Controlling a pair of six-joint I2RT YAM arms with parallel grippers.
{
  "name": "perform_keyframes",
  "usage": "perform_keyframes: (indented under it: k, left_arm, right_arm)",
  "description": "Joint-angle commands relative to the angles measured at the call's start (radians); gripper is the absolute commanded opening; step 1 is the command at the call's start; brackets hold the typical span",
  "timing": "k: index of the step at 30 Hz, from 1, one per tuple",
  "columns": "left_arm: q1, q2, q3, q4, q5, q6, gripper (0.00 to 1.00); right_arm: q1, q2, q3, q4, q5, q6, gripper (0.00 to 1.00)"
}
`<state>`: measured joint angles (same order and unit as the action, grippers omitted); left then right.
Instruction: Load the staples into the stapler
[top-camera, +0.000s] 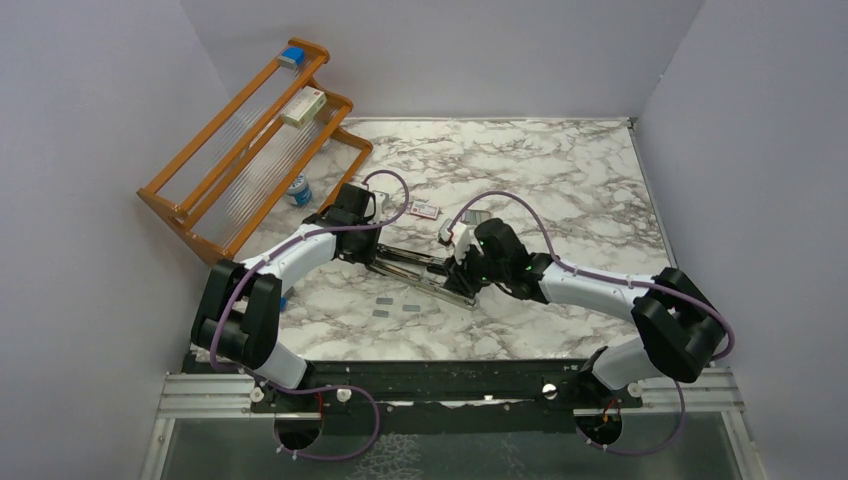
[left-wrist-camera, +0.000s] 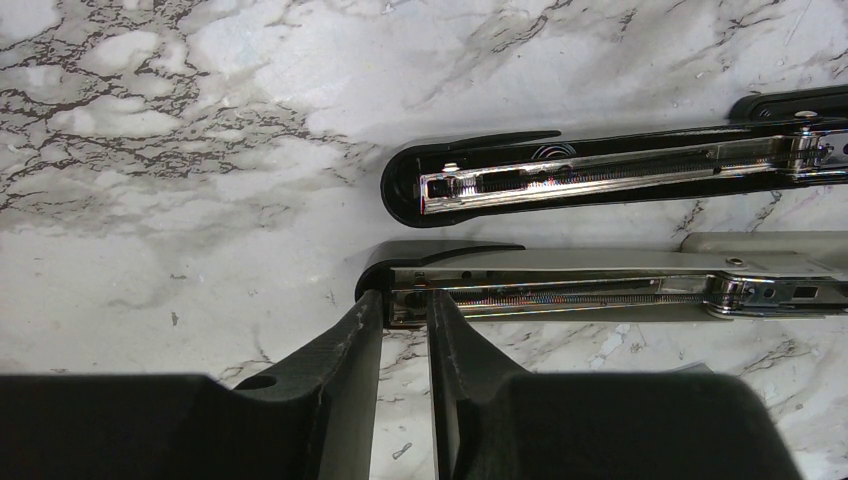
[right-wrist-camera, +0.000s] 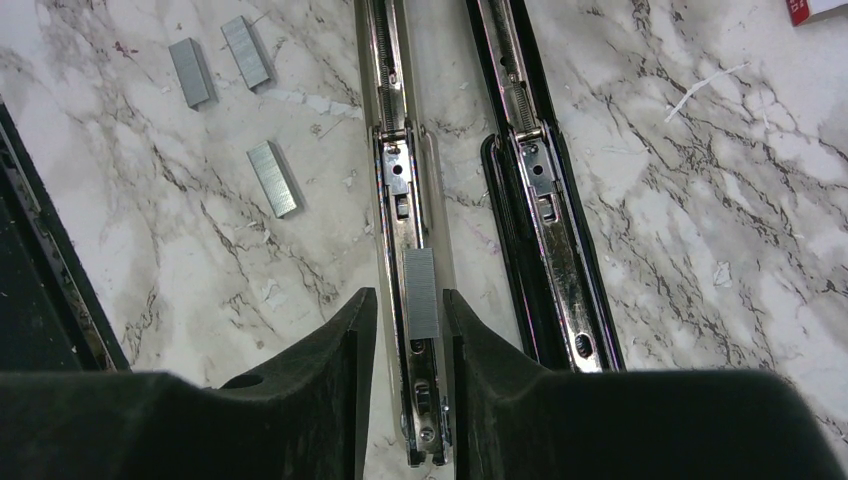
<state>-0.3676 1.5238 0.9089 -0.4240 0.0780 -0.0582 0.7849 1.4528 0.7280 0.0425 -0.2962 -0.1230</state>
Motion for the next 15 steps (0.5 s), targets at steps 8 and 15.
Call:
perform_keyframes:
  k: [8, 15]
  left_arm:
    - [0.007, 0.001, 0.027, 0.007, -0.027, 0.019, 0.21]
    - [0.007, -0.002, 0.026, 0.008, -0.026, 0.018, 0.11]
  right_arm:
    - [-0.001, 0.015, -0.001, 0.055, 0.002, 0.032, 0.35]
    - [-0.001, 0.011, 0.001, 0.048, 0.015, 0.033, 0.35]
